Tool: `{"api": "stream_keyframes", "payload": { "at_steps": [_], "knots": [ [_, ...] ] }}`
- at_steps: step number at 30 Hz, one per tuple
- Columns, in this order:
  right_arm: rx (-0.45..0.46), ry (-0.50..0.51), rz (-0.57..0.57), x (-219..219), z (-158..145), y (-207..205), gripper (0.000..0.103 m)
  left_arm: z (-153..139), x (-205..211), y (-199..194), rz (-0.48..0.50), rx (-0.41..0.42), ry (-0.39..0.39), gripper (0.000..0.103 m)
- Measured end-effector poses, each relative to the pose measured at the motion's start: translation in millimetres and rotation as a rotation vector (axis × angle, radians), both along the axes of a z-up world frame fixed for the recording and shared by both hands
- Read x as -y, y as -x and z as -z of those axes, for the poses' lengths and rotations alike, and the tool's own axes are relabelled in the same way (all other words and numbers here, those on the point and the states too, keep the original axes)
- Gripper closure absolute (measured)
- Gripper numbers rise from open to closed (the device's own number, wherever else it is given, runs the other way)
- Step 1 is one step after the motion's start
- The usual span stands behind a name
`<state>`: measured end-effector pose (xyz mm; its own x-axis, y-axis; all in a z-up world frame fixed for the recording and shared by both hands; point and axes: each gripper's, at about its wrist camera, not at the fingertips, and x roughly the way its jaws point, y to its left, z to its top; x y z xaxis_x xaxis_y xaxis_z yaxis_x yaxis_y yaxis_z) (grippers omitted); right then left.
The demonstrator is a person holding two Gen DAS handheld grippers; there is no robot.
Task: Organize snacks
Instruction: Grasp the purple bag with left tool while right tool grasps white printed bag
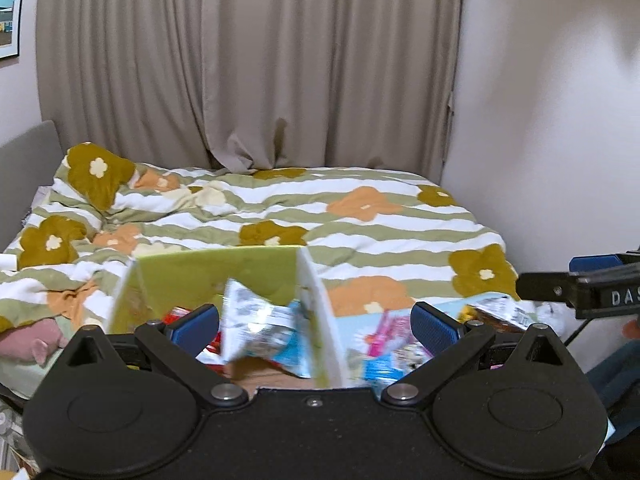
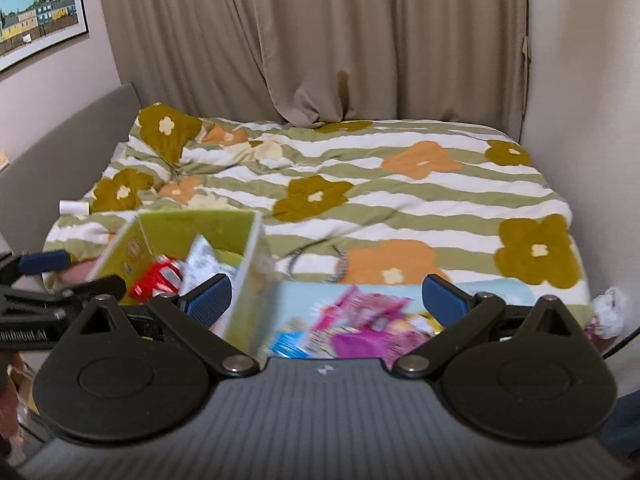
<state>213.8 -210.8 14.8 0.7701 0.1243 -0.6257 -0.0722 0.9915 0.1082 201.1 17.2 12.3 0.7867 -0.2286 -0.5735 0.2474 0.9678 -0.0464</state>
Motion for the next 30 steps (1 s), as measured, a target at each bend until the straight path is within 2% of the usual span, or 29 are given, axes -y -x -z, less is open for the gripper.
{"api": "stream_keyframes", "payload": {
  "at_steps": [8,12,16,25,30],
  "knots": [
    [-0.049,0.012,-0.061,74.4,26.2,22.6,0.0,14.1,74.3,10.8,0.058,-0.018,-0.002,0.0],
    [-0.079,0.023,-0.118,104.9,47.8,24.1,0.0,28.1,109.9,3.0,0.128,-0.022,-0.053,0.0],
    [-0.122,0.026,-0.184,127.6,73.3,23.6,0.0,47.2,144.5,-12.1,0.228,-0.046,-0.136,0.0],
    [-0.229,0.049,-0.287,135.7,112.2,16.9,0.0,95.3,198.1,-53.2,0.433,-0.159,-0.267,0.0],
    [-0.278,0.068,-0.327,130.9,122.8,13.8,0.0,121.7,219.2,-68.1,0.505,-0.214,-0.326,0.0]
  ]
}}
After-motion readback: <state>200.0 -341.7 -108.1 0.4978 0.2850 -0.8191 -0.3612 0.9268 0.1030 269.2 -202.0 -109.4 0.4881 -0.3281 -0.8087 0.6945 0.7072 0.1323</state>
